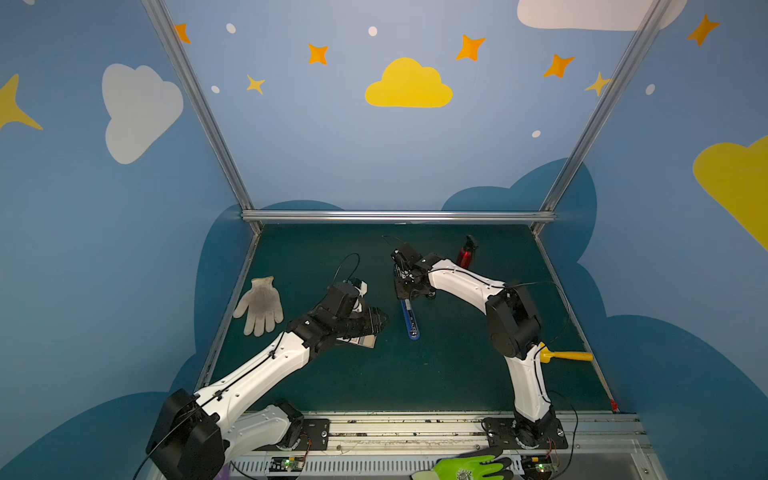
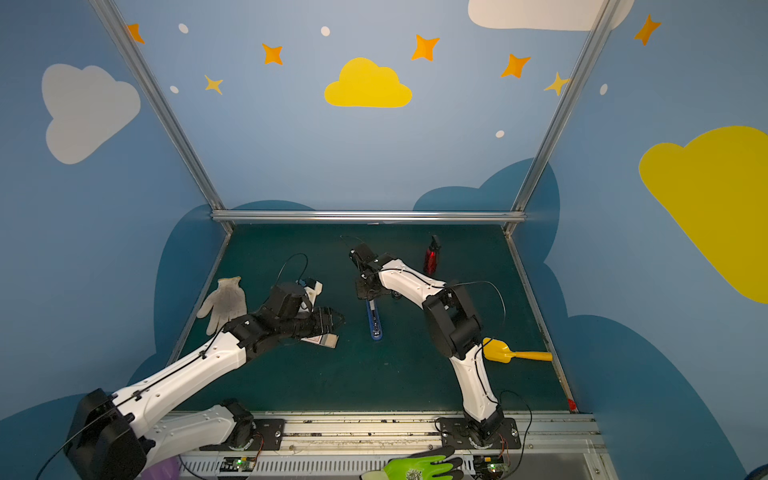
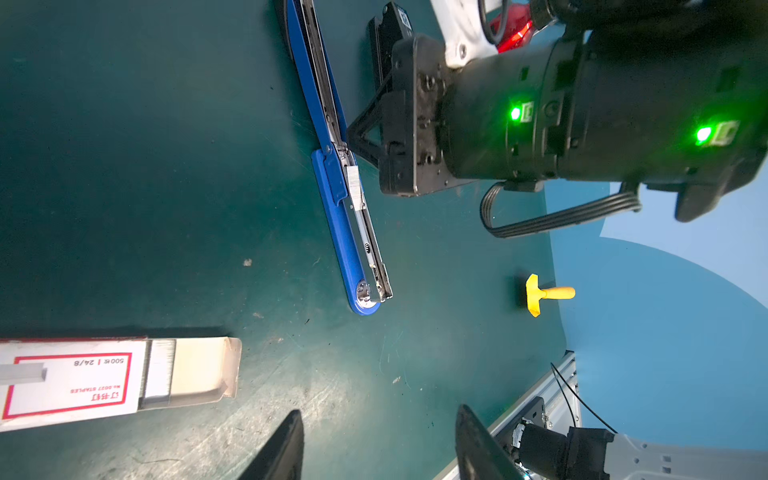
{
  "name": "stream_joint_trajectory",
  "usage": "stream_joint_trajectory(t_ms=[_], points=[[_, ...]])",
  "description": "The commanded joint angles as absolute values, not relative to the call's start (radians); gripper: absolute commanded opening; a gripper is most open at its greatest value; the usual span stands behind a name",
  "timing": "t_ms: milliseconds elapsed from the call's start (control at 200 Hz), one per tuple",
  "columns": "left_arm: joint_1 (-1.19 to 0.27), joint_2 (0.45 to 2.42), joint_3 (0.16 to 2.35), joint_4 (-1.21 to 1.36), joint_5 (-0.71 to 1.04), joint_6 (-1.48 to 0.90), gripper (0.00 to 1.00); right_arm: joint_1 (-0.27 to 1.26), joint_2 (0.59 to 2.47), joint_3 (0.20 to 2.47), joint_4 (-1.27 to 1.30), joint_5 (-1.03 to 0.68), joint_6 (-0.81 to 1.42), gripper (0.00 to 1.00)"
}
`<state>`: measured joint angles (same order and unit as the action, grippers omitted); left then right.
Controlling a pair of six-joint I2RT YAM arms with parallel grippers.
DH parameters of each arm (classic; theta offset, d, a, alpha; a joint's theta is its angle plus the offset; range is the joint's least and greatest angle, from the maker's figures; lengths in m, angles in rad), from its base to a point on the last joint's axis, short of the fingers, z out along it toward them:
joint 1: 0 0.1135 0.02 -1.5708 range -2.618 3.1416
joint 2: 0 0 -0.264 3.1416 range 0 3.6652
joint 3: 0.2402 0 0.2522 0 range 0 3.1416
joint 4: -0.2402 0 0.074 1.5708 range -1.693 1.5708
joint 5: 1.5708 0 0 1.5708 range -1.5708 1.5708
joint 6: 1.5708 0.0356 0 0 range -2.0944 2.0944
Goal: Load the staples into the stapler
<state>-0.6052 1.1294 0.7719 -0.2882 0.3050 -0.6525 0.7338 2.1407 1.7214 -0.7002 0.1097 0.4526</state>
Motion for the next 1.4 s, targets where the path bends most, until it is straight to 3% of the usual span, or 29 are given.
stream_joint_trajectory(t_ms=[0,1392], points=[[-0.598,1.13,0.762,-0.294,0.308,-0.654,0.58,0.731,2.149,1.688,-0.711,0.088,0.459,0.05],[-0.594,1.165,0.761,-0.259,0.328,-0.667,0.57,0.831,1.847,1.314,-0.754,0.077,0.544,0.08]])
